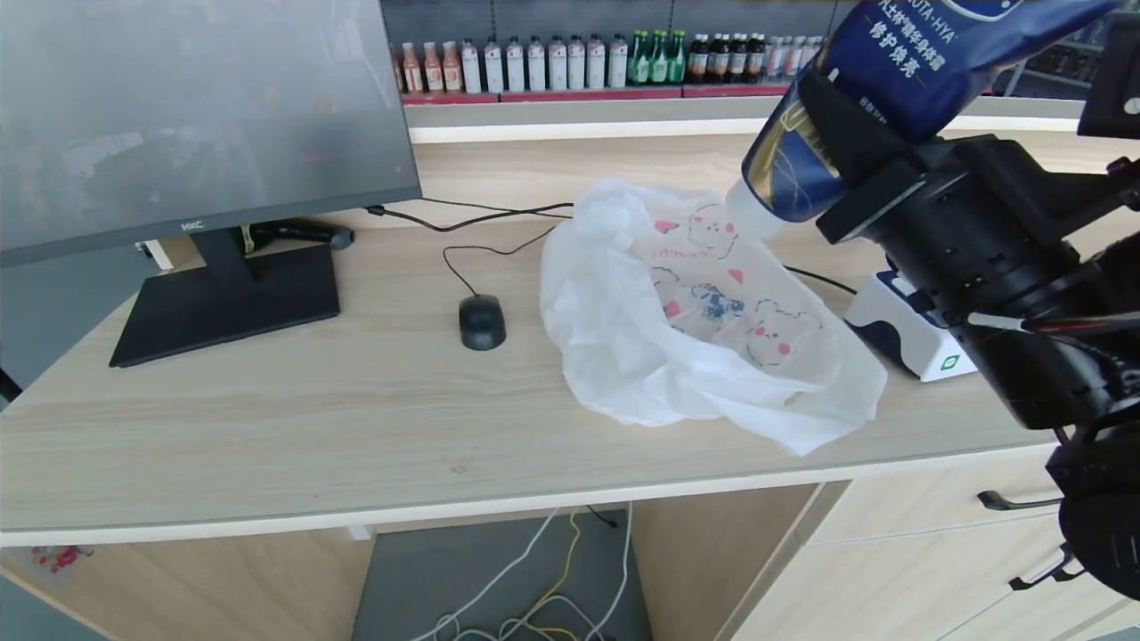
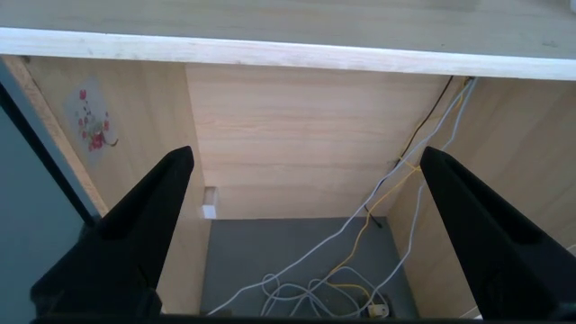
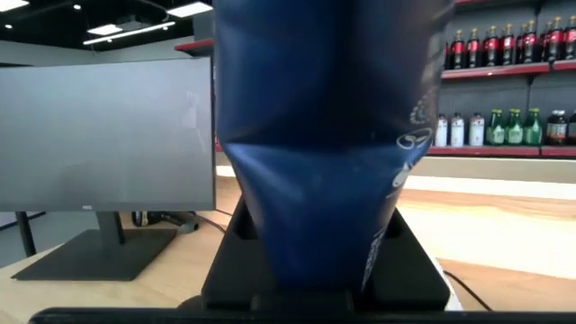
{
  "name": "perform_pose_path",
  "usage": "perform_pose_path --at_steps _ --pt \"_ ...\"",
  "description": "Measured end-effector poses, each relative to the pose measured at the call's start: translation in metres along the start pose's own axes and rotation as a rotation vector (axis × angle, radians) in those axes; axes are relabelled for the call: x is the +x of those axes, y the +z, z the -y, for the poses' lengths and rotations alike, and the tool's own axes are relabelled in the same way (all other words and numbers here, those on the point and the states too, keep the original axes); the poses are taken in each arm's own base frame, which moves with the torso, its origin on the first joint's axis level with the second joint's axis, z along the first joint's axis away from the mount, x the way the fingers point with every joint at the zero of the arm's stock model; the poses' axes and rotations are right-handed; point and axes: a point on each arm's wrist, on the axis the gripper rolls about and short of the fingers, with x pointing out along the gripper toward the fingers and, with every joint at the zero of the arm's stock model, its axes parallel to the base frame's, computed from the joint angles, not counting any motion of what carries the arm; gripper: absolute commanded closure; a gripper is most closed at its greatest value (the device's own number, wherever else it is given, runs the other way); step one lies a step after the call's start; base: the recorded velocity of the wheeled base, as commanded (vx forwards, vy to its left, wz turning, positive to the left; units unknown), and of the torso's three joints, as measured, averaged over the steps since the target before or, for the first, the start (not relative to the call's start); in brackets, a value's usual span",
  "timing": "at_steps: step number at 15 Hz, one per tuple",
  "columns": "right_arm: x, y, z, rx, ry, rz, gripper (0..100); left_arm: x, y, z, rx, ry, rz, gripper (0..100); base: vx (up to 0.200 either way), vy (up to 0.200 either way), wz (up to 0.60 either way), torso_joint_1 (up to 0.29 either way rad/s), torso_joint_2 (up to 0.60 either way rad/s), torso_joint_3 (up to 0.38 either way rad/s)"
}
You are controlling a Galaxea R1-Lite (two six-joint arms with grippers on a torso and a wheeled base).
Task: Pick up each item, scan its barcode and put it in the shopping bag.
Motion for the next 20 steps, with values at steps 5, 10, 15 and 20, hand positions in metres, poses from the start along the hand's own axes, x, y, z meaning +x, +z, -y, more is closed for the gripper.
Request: perform_pose_path --at_steps 5,10,15,20 --pt "0.014 -0.038 -0.001 -0.002 -0.006 -0.079 100 0.000 0.000 0.000 0.001 0.000 0.000 0 0.000 0.000 0.00 0.000 0.00 0.000" --pt "0.015 -0.066 -0.002 -0.005 0.013 -0.144 100 0.000 0.000 0.000 0.002 0.000 0.000 0 0.000 0.000 0.00 0.000 0.00 0.000" --pt "0.015 -0.091 -0.003 -0.013 0.045 -0.199 100 0.000 0.000 0.000 0.002 0.000 0.000 0 0.000 0.000 0.00 0.000 0.00 0.000" --pt "0.013 -0.116 -0.004 -0.021 0.056 -0.256 100 0.000 0.000 0.000 0.003 -0.001 0.000 0 0.000 0.000 0.00 0.000 0.00 0.000"
